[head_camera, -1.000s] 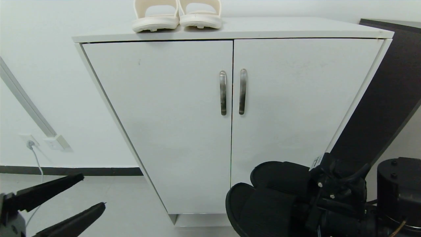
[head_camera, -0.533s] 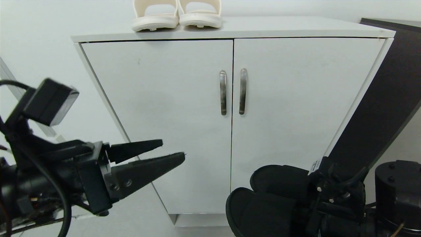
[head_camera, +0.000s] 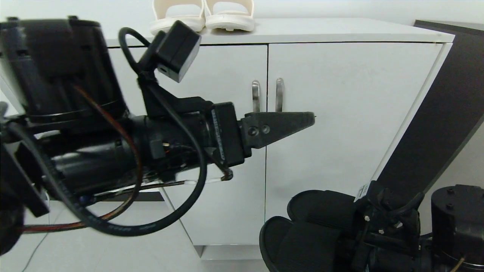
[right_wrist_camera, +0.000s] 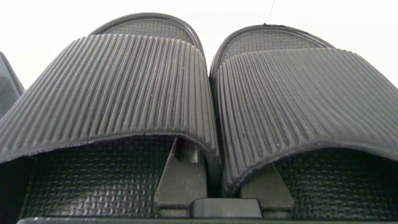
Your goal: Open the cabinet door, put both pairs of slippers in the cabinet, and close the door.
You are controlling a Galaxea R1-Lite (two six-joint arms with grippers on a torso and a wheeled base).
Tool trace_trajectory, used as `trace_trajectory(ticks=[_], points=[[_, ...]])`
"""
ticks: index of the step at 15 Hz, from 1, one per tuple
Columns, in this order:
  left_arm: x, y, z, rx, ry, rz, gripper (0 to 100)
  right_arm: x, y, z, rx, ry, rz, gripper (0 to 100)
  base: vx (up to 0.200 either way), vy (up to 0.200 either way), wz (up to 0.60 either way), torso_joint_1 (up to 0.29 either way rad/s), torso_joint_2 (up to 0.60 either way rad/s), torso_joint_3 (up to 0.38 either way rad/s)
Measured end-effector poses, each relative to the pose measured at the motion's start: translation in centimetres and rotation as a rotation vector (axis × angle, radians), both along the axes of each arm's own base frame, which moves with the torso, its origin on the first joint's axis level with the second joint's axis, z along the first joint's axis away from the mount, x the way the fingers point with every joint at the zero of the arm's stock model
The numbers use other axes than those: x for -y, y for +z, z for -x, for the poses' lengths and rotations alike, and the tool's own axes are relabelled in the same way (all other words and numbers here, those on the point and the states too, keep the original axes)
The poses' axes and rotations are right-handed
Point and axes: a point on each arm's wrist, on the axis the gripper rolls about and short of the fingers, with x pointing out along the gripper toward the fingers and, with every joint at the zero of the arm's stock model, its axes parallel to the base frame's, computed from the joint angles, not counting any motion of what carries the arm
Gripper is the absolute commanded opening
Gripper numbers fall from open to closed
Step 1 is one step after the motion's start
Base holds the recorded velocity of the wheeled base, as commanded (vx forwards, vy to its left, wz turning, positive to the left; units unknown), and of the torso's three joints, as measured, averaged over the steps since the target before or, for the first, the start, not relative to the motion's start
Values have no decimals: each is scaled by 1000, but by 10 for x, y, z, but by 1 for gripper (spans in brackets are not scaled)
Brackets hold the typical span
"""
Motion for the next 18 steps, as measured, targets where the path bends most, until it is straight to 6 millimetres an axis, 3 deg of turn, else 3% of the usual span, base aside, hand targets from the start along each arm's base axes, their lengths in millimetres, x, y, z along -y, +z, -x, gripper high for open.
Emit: trace_trajectory(ticks=[4,8,18], points=[[25,0,-25,-2,5,-2,100,0,-2,0,-4,0,5,0,0,0,0,0,0,0],[25,3,-43,10,93,4,100,-1,-3,-1,-8,0,10,0,0,0,0,0,0,0],[33,3,-64,54,237,-15,100,-2,-4,-1,-10,0,13,0,0,0,0,0,0,0]])
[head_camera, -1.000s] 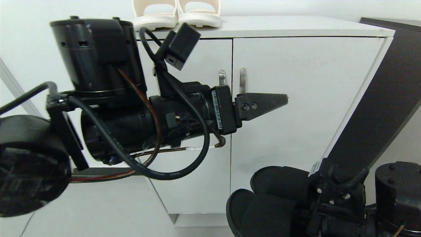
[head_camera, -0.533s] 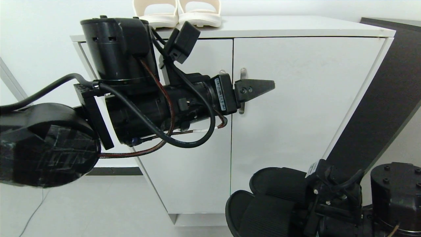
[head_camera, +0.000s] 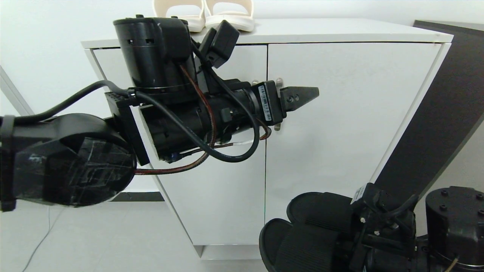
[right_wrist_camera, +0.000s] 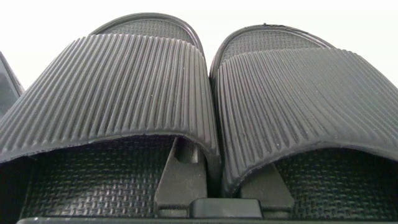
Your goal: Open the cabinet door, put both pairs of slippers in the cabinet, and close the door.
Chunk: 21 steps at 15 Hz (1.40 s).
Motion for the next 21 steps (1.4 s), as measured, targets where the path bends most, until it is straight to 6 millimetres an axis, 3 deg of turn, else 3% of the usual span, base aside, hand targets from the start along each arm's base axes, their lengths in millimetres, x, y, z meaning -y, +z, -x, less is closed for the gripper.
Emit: trace_trajectory(ticks=[5,6,14,17,21], points=[[8,-6,-9,-14,-3,-6,100,0,0,0,-1,2,1,0,0,0,0,0,0,0],[9,-6,-11,-16,-3,-5,0,0,0,0,-2,2,2,0,0,0,0,0,0,0],[8,-16,-9,-30,1,-18,0,1,-6,8,-36,92,-1,0,0,0,0,0,0,0],[2,-26,5,-13,-16,6,0,8,-8,20,-53,240,-14,0,0,0,0,0,0,0],[-8,-31,31,-24,-46,2,0,14,-9,26,-47,271,-14,0,0,0,0,0,0,0]])
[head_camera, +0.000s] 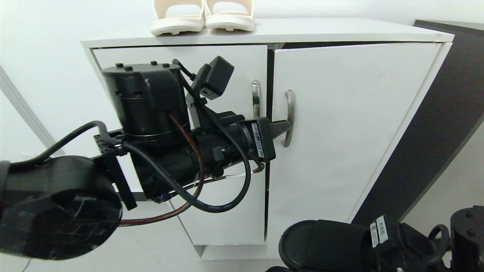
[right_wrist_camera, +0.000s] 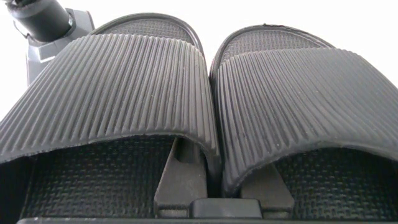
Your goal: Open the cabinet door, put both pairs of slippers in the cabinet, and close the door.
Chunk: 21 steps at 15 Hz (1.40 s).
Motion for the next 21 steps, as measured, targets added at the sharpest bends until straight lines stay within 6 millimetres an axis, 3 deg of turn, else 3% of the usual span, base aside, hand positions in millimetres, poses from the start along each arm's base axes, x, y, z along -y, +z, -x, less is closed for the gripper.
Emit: trace_trajectory(ticks=[5,10,21], points=[[-19,8,23,21,-11,20,0,1,-1,1,8,7,9,0,0,0,0,0,0,0],[-38,14,4,22,71,47,0,1,-2,1,13,8,12,0,0,0,0,0,0,0],[-15,28,-31,44,90,88,0,3,-4,3,37,21,33,0,0,0,0,0,0,0]])
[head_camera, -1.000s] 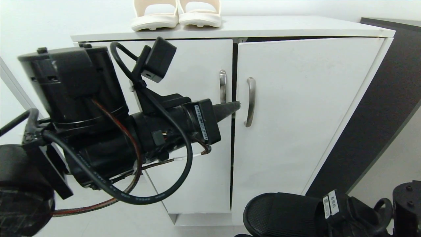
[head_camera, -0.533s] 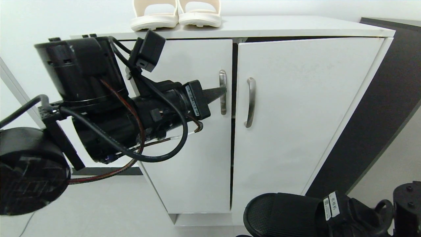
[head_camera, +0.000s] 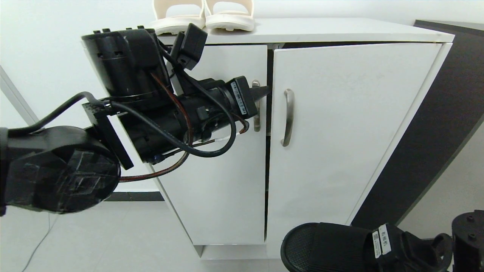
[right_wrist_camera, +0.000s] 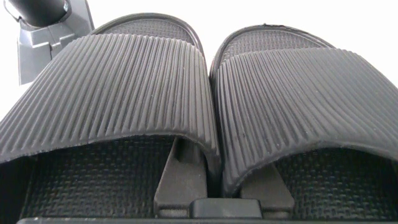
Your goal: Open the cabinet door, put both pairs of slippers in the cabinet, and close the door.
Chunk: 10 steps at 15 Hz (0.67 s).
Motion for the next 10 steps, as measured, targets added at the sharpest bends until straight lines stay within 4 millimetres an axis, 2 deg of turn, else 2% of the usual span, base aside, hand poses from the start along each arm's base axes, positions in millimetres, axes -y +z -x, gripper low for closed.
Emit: trace_trajectory(ticks=[10], points=[[11,2,-10,-3,-120,-19,0,-1,-7,7,-20,30,26,0,0,0,0,0,0,0]])
